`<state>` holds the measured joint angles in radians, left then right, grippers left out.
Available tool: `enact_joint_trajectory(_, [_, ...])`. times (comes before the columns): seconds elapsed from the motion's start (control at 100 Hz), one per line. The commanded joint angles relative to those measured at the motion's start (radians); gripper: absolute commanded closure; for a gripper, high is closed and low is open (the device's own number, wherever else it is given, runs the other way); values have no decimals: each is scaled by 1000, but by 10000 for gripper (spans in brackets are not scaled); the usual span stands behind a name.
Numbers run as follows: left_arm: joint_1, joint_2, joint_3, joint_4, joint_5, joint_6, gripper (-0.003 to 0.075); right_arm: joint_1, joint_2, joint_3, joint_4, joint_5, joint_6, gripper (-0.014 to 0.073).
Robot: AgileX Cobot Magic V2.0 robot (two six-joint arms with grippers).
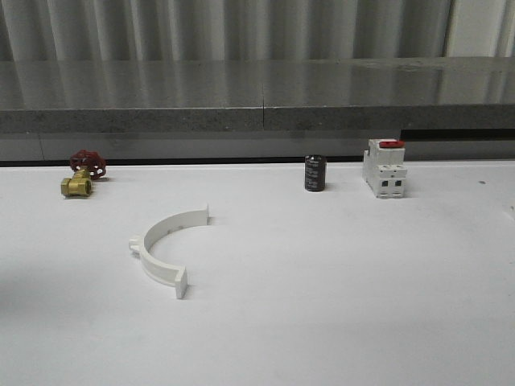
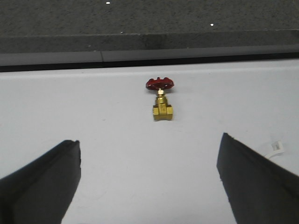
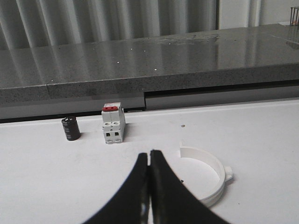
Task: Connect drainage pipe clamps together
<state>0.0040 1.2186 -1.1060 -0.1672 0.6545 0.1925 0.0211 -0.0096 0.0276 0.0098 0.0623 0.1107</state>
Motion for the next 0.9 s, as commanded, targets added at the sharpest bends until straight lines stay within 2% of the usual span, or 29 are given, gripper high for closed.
enact_joint_trajectory(0.0, [41,-117,62,-57,-91,33,136,-1,-19,-17,-10,-79,-7,659])
enact_joint_trajectory(0.14, [38,-280,226,-96,-169,33,136,-1,-19,-17,-10,-99,-7,659])
enact_joint_trajectory(0.4, [38,-571,473,-132,-178,33,136,-1,-19,-17,-10,-165,-7,659])
enact_joint_trajectory(0.47, [38,-642,521,-132,-178,33,156,-1,-19,-17,-10,-159,-7,659])
enact_joint_trajectory(0.54, [38,-703,557,-132,-178,33,219,-1,-19,-19,-10,-154,-7,659])
enact_joint_trajectory(0.65, [38,-778,595,-123,-178,33,392,-1,-12,-57,50,-99,0,659])
enact_joint_trajectory(0.8, [38,-820,611,-117,-192,33,655,-1,73,-175,100,85,0,659])
enact_joint_trajectory(0.86, [38,-820,611,-117,-199,33,735,-1,133,-245,100,154,0,659])
enact_joint_trajectory(0.89, [38,-820,611,-117,-201,33,739,-1,168,-279,100,192,0,659])
